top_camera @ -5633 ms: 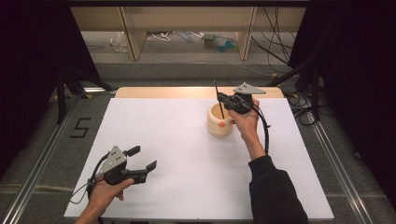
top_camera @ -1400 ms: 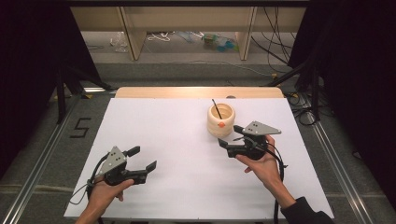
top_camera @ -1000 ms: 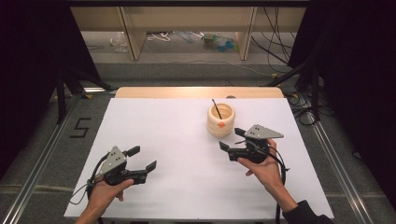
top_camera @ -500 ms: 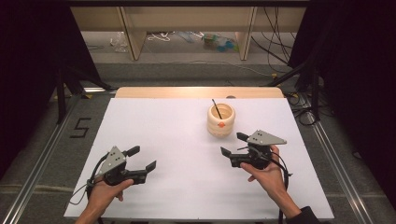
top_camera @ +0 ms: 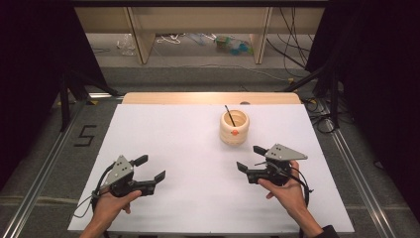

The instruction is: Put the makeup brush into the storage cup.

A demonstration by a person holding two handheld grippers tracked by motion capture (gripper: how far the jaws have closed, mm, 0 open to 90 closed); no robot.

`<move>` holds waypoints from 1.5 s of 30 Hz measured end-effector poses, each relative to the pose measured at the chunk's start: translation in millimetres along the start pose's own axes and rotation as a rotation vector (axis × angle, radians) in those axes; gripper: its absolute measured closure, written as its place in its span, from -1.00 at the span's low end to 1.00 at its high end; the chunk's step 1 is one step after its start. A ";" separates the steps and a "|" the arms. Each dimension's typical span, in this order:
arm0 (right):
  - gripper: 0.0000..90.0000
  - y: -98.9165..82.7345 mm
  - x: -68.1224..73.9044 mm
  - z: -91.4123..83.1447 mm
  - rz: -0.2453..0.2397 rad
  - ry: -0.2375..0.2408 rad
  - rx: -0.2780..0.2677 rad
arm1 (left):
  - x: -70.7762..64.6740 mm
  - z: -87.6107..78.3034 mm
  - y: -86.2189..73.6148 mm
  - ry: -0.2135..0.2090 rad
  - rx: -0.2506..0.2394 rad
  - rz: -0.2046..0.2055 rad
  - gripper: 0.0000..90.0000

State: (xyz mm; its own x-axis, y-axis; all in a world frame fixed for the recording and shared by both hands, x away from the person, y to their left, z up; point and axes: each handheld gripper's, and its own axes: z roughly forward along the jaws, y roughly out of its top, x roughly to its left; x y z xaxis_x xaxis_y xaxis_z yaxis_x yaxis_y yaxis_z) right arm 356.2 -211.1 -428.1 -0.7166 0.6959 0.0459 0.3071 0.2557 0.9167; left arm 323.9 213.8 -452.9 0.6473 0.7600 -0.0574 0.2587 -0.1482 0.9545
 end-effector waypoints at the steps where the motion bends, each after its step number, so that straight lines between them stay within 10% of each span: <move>1: -0.60 0.0 0.0 0.0 0.000 0.000 0.000 | 0.1 0.0 -0.1 0.000 0.001 0.001 -0.64; 45: -0.63 -24.8 8.0 -31.3 0.018 0.008 -0.019 | -1.3 1.1 -1.3 -0.005 0.010 0.005 -0.64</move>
State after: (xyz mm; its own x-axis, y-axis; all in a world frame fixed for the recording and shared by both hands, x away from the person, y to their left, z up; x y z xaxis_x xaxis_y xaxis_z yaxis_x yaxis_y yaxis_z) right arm 323.2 -232.9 -438.1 -0.7162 0.6947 0.0661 0.3084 0.2302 0.9230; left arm 323.4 212.3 -454.3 0.6524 0.7559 -0.0541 0.2627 -0.1586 0.9517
